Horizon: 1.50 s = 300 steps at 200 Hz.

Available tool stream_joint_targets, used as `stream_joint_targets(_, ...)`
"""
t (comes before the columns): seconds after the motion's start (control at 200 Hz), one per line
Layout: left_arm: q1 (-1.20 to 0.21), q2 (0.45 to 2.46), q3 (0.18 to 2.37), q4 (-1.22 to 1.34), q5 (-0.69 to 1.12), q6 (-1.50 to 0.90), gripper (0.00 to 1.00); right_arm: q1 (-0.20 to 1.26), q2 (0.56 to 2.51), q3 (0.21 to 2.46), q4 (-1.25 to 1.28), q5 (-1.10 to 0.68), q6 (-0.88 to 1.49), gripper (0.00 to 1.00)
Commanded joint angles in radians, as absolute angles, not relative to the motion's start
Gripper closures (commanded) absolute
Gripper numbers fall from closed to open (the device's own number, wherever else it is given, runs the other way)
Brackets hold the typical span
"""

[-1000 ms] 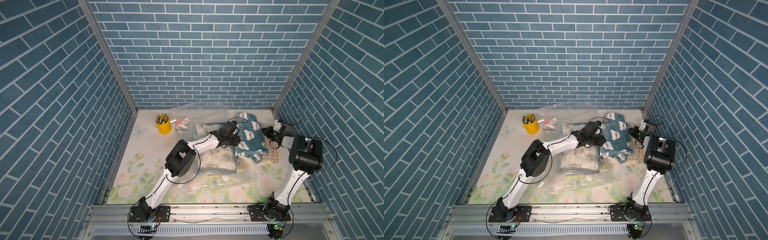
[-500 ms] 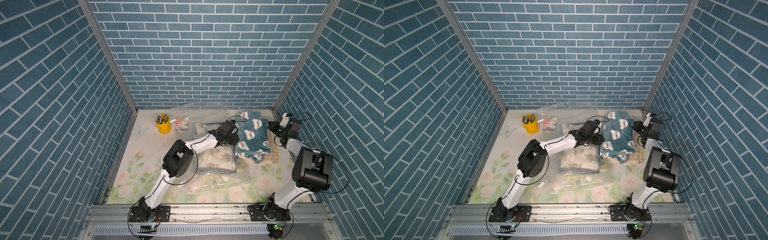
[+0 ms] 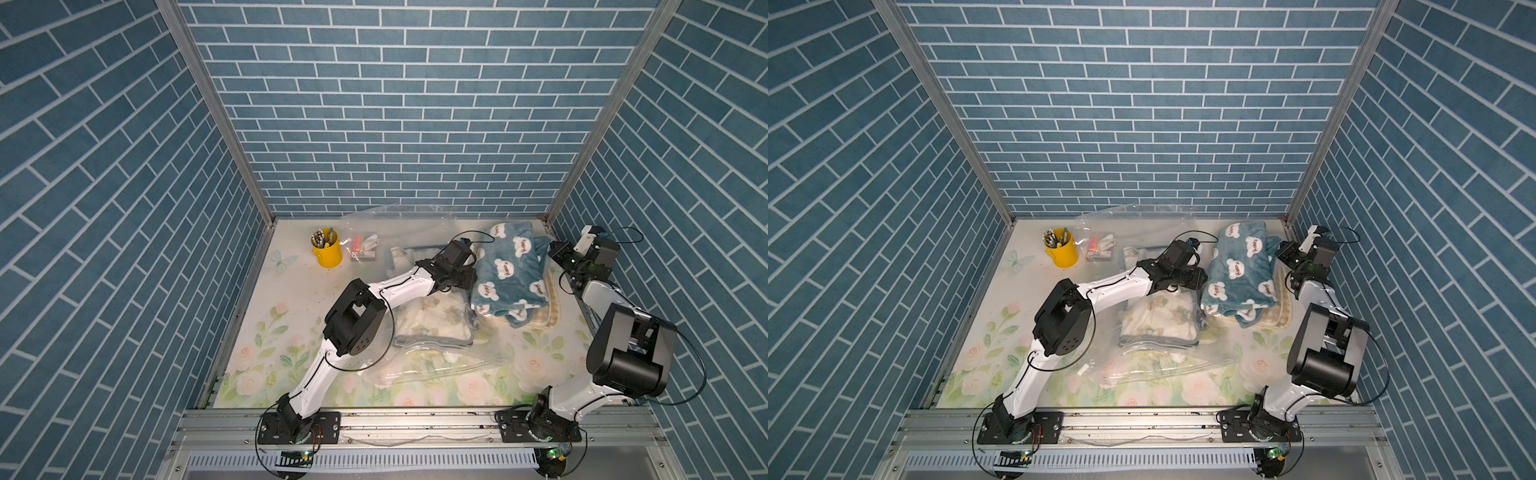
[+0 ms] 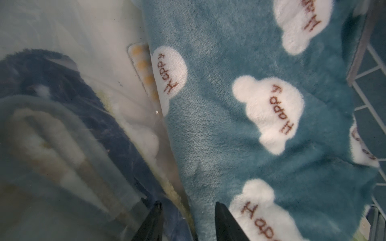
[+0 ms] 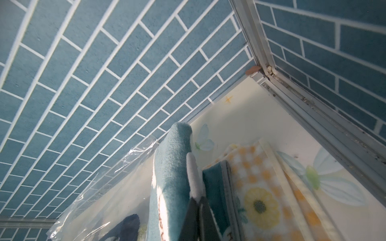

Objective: Take the blanket out of the vacuum bag
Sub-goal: Place the blanket at the center of the board.

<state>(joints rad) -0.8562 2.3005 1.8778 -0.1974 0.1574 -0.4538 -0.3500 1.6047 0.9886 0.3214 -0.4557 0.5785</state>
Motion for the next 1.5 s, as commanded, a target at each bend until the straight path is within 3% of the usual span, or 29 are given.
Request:
stream_joint_targets(0.0, -0.859, 2.263, 1.872, -0.212, 0.146, -0.437, 0.56, -0.367, 1.618, 1.037, 0.308, -0.417, 0.561, 1.0)
stream_joint_targets(0.31, -0.864, 2.258, 1.868, -0.211, 0.162, -0.432, 0.56, -0.4, 1.732, 1.067, 0.362, -0.364, 0.588, 1.0)
stream_joint_targets(0.35, -0.865, 2.257, 1.865, -0.208, 0.164, -0.432, 0.56, -0.4, 1.76, 1.093, 0.351, -0.395, 0.595, 0.82)
stream_joint_targets(0.415, -0.867, 2.25, 1.852, -0.199, 0.165, -0.431, 0.56, -0.397, 1.79, 1.105, 0.324, -0.421, 0.604, 0.76)
stream_joint_targets(0.51, -0.868, 2.236, 1.83, -0.186, 0.166, -0.437, 0.55, -0.392, 1.721, 1.029, 0.321, -0.396, 0.612, 0.55)
stream_joint_targets(0.625, -0.87, 2.197, 1.772, -0.155, 0.16, -0.436, 0.55, -0.393, 1.571, 0.934, 0.243, -0.378, 0.604, 0.49)
stream_joint_targets(0.87, -0.881, 2.107, 1.667, -0.109, 0.139, -0.449, 0.52, -0.373, 1.206, 0.627, 0.1, -0.521, 0.629, 0.51)
stream_joint_targets(1.055, -0.929, 2.055, 1.61, -0.125, 0.123, -0.442, 0.49, -0.345, 0.945, 0.461, -0.098, -0.495, 0.582, 0.54)
stream_joint_targets(1.245, -0.994, 2.03, 1.482, -0.035, 0.216, -0.497, 0.43, -0.305, 0.905, 0.349, -0.123, -0.592, 0.597, 0.55)
stream_joint_targets(1.495, -1.039, 2.045, 1.486, -0.009, 0.193, -0.498, 0.34, -0.285, 0.96, 0.291, -0.068, -0.637, 0.58, 0.46)
